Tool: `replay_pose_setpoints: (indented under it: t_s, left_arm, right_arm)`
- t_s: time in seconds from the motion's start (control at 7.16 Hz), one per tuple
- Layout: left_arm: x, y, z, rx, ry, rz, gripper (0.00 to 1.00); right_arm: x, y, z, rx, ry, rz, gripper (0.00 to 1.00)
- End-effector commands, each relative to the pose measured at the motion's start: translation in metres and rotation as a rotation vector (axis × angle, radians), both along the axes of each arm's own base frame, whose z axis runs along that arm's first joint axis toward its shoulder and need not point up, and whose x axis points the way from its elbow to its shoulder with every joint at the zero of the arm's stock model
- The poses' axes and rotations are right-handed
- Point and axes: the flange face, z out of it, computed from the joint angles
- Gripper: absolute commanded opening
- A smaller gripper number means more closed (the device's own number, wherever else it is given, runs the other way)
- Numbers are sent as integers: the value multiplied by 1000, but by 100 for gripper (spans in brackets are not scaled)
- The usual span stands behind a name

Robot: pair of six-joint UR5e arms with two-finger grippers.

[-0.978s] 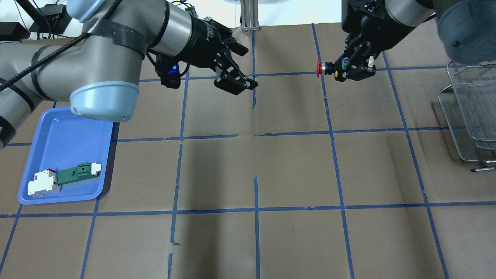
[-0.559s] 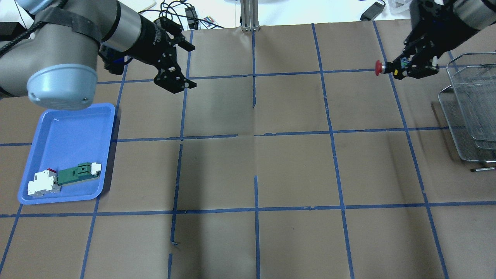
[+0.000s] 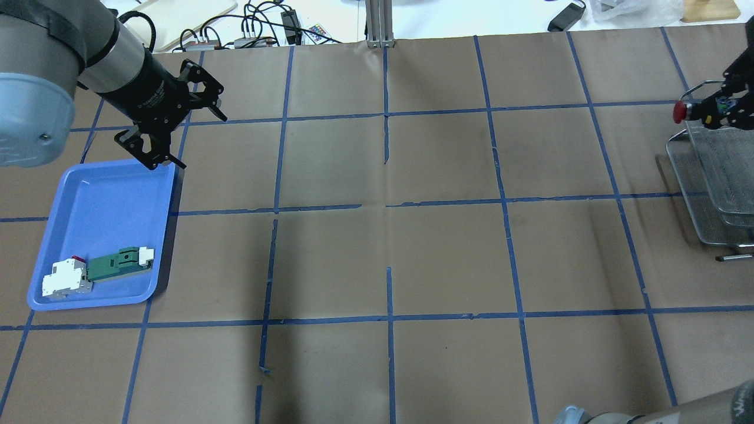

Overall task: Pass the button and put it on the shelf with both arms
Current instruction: 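Lower the button into the mesh basket with the right gripper and release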

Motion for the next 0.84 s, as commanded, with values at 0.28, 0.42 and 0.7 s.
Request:
replay_pose_setpoints:
  t_s: [0.28, 0.42, 0.7]
  left_arm:
    - [0, 55, 50, -62, -102, -523, 100]
    - [9, 64, 40, 47, -165, -524, 100]
    - [18, 72, 8, 153, -226, -766, 100]
  right_arm:
    - [-83, 19, -43, 54, 16, 8, 39]
    - [-83, 20, -46, 69, 13, 7, 75]
    - [-68, 28, -19, 71, 3, -41, 98]
